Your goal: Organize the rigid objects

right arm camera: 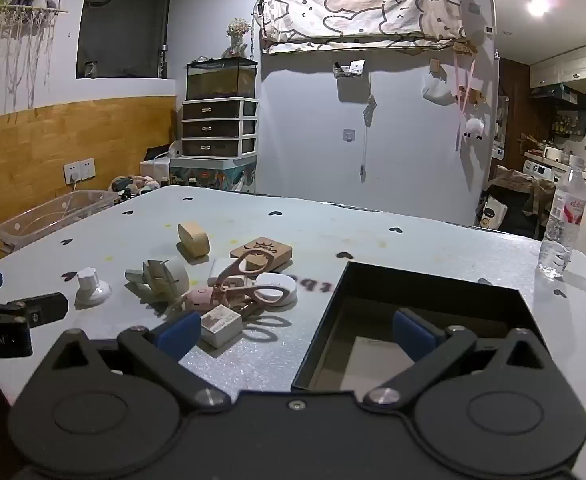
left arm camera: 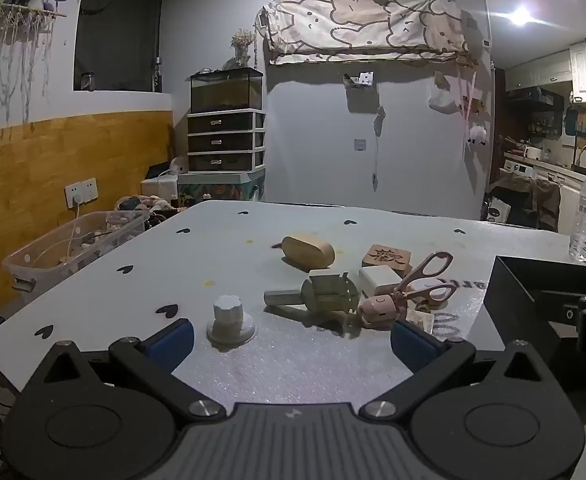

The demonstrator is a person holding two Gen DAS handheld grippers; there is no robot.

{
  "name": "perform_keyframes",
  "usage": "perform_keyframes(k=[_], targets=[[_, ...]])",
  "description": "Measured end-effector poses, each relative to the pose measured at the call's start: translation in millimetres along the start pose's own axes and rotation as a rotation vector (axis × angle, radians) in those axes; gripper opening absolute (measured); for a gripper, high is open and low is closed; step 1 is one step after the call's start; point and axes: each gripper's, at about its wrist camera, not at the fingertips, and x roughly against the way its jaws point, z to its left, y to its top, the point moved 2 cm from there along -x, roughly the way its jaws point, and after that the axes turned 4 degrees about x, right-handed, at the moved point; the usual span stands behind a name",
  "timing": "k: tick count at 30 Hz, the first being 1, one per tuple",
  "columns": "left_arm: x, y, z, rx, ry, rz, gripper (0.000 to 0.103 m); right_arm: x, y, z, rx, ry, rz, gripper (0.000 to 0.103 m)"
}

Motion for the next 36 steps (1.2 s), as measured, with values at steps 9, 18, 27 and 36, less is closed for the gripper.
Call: perform_keyframes(k=[9, 18, 27, 36], targets=[[0.1, -0.1, -0.2, -0.001, 0.003, -0.002, 0.103, -0.2, -0.1, 1.0, 0.005, -0.003, 0.001, 0.103], [0.1, 0.1, 0.1, 0.003, 0.001, -0.001, 0.103, 0.5, -0.2, 0.7, 0.006, -0.006, 0.002, 0.103], [-0.1, 0.1, -0.1, 0.005, -0.003, -0.001, 0.103, 0.0, -0.8, 1.3, 0.007, -0.007, 0.002, 0.103], [-0.1, 0.1, 0.1, 0.007, -0.003, -0.001, 0.103, -0.1, -1.0, 2.0, 0.008, -0.007, 0.003, 0.103]])
